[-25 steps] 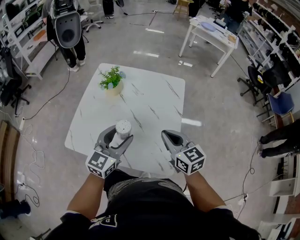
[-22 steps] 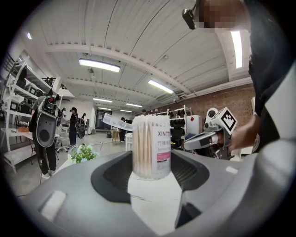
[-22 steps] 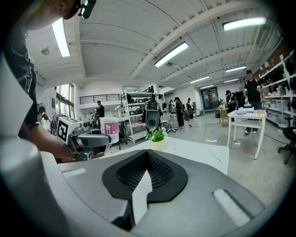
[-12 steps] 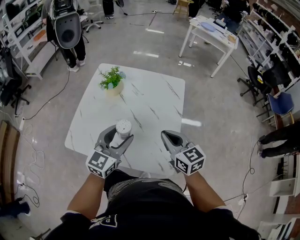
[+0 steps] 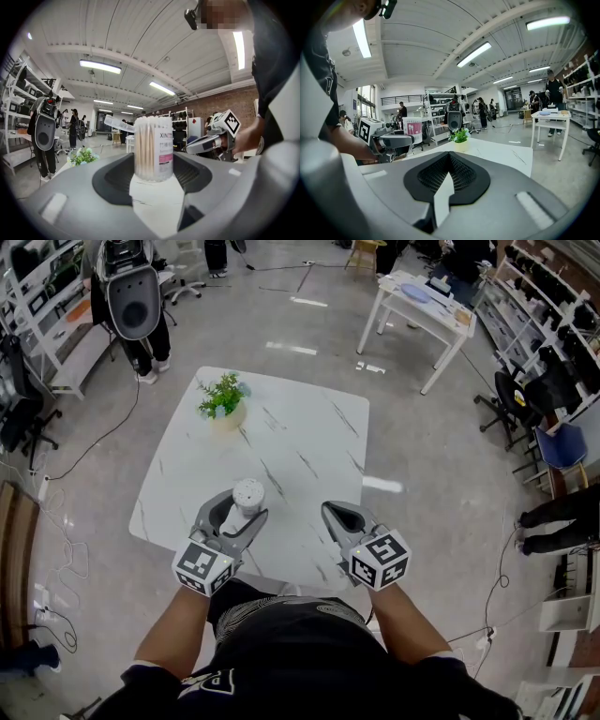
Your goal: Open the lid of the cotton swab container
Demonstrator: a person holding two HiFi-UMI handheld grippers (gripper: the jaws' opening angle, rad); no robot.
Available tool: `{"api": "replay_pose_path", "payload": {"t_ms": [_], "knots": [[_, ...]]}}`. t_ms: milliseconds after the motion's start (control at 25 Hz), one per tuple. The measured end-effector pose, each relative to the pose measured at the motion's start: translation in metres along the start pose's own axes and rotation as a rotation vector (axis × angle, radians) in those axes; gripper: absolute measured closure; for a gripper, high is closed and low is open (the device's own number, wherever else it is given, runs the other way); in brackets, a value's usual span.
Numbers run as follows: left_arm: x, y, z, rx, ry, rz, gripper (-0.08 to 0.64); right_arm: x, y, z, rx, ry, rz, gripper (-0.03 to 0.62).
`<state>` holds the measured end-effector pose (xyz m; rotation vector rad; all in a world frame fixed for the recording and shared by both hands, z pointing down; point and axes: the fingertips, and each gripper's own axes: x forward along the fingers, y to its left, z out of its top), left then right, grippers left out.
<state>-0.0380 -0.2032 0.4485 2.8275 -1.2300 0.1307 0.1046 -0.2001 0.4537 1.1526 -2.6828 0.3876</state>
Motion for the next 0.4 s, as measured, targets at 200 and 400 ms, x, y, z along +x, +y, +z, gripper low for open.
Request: {"api": "replay_pose_path", "payload": {"t_ms": [200, 400], "knots": [[-0.0002, -0.0015, 0.0008, 0.002, 0.000, -0.002, 0.253, 0.0000, 0.0003, -0.0007, 0.006, 0.003, 0.004, 0.592], [-0.0003, -0.0007, 0.0038, 0.005, -0.001, -0.003, 0.252, 0.0007, 0.0010, 0.0016, 0.007, 0.004, 0.008, 0.592]]}}
